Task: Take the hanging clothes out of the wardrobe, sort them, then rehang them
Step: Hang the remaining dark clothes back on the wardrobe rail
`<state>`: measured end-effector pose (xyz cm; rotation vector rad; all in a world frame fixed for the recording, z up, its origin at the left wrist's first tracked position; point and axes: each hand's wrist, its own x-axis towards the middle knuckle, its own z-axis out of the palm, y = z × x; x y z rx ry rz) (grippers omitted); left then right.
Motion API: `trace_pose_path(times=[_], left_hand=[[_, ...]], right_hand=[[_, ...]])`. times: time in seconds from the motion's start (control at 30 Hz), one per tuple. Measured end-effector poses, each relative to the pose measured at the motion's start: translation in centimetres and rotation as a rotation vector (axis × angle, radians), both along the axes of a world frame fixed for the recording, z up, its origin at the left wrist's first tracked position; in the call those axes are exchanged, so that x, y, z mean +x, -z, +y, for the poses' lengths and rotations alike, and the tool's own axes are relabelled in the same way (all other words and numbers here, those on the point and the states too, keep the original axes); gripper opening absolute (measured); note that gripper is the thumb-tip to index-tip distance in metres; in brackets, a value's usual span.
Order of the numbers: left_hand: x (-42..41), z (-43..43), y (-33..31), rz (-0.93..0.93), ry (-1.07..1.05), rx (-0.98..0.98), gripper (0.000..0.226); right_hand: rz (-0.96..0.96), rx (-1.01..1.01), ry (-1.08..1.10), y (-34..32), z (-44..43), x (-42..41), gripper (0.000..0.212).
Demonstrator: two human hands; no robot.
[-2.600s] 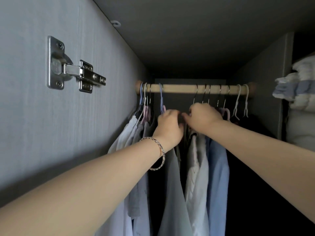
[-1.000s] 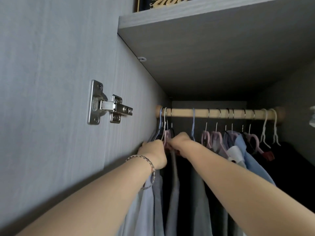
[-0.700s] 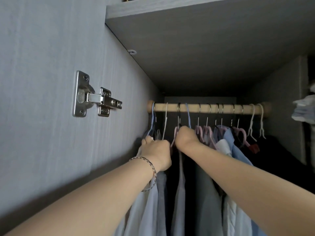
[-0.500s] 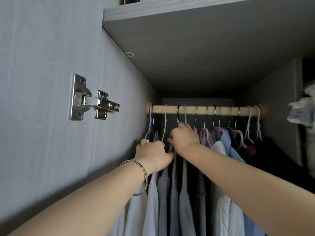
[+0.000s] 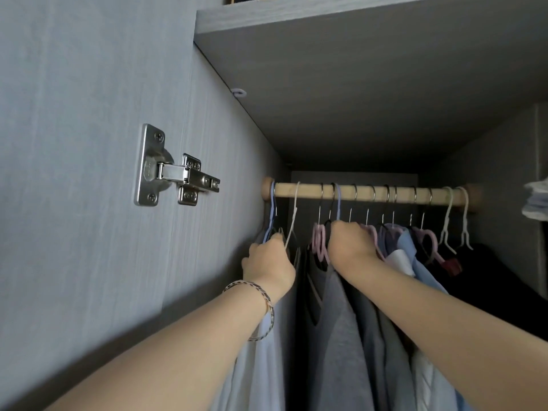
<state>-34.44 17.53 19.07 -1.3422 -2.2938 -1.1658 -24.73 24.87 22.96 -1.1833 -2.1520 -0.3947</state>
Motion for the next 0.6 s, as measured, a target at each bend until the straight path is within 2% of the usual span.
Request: trace_pose_path(times=[0.07, 0.17, 0.23, 0.33, 0.43, 0.5, 0.57, 0.6], left_hand=[[0.0, 0.0, -0.1, 0.038, -0.036, -0.032, 0.027], [-0.2, -0.1, 0.0, 0.054, -0.006, 0.052, 0.028], [-0.5, -0.2, -0.1, 0.043, 0.011, 0.144, 0.026], [-1.4, -0.4, -0.5, -0.012, -0.033, 0.14, 0.031], [-2.5, -0.4, -1.1, -0.119, -0.002, 0.137, 0.024], [-2.8, -0.2, -1.2, -0.17, 0.046, 0.133, 0.02], [-3.0, 0.0, -1.0, -0.163, 0.084, 0.138, 0.018], [-3.1, 0.1, -0.8, -0.14, 0.097, 0.145, 0.025]], right_hand=[[-0.105, 0.07, 0.029, 0.1, -0.5, -0.2, 0.033], [-0.208, 0.171, 0.025, 0.4, -0.8, -0.7, 0.034], [-0.242, 0.149, -0.026, 0.8, -0.9, -1.1, 0.033], [-0.189, 0.071, -0.07, 1.1, -1.4, -1.6, 0.034], [-0.165, -0.034, -0.078, 0.7, -1.9, -2.2, 0.026], [-0.153, -0.082, -0.078, 0.4, -2.0, -2.6, 0.029], [-0.143, -0.094, -0.072, 0.5, -2.0, -2.7, 0.034], [-0.126, -0.094, -0.071, 0.6, -2.0, -2.6, 0.035]])
